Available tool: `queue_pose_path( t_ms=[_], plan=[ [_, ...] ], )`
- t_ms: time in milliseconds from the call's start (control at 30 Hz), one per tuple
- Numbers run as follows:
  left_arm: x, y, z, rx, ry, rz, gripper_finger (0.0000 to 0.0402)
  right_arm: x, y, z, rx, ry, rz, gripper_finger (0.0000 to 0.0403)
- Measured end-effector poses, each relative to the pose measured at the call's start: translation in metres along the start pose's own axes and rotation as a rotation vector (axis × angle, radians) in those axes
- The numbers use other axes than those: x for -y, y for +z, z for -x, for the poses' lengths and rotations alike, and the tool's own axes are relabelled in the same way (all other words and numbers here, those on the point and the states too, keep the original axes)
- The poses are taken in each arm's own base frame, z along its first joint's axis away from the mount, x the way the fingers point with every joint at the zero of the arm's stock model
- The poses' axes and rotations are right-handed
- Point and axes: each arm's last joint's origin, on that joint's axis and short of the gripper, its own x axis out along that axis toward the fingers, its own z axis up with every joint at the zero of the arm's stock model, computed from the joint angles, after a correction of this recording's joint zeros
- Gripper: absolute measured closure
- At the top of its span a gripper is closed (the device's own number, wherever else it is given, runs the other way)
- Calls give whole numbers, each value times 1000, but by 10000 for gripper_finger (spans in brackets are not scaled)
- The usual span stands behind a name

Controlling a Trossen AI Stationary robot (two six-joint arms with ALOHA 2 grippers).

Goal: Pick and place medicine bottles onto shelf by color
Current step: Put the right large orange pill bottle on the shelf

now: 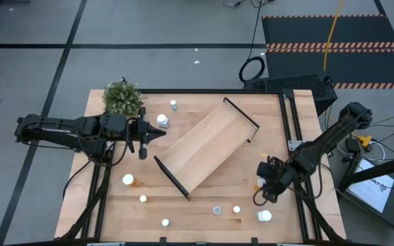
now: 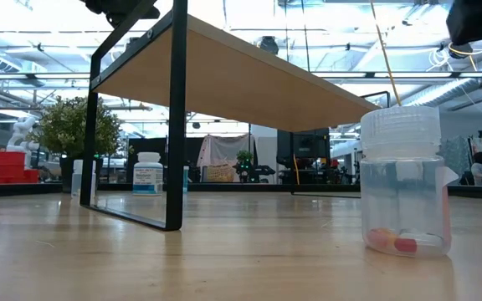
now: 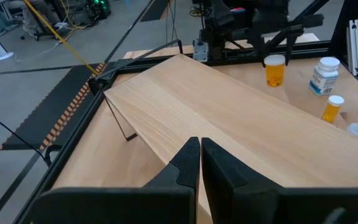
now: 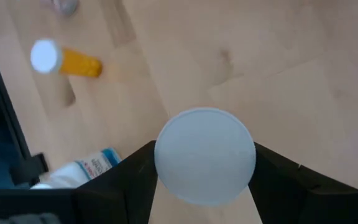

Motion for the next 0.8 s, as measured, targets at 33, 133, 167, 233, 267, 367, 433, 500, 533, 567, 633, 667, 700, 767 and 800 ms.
queue_pose_path(
  t_ms=[33, 133, 167, 233, 267, 367, 433, 500, 533, 567, 633, 667, 700, 767, 800],
  plan=[
    [0, 0, 0, 0, 0, 0, 382, 2, 2, 2, 6, 4, -11, 192],
    [0, 0, 0, 0, 0, 0, 382, 6, 7, 9, 35, 32, -37, 192],
    [0, 0, 0, 0, 0, 0, 382, 8, 9, 11, 46, 43, -47, 192],
    [0, 0, 0, 0, 0, 0, 382, 11, 13, 15, 70, 62, -59, 192],
    [0, 0, 0, -1, 0, 0, 382, 13, 15, 17, 81, 70, -57, 192],
    [0, 0, 0, -1, 0, 0, 382, 16, 19, 23, 117, 98, -42, 192],
    [0, 0, 0, -1, 0, 0, 382, 17, 23, 27, 149, 125, -35, 192],
    [0, 0, 0, -1, 0, 0, 382, 18, 28, 30, 192, 152, -23, 192],
    [0, 0, 0, -1, 0, -2, 382, 18, 31, 32, 222, 165, -15, 192],
    [0, 0, 0, -1, 0, -5, 382, 18, 34, 34, 258, 179, -7, 192],
    [0, 0, 0, -1, 0, -7, 382, 17, 40, 39, 323, 221, 19, 192],
    [0, 0, 0, 0, -1, -7, 382, 16, 44, 42, 360, 245, 30, 192],
    [0, 0, 0, -1, 0, -7, 382, 16, 47, 45, 395, 267, 40, 192],
    [0, 0, 0, -1, 0, -7, 382, 16, 54, 50, 456, 300, 42, 192],
    [0, 0, 0, -1, -1, -7, 382, 17, 57, 51, 478, 308, 37, 192]
  ],
)
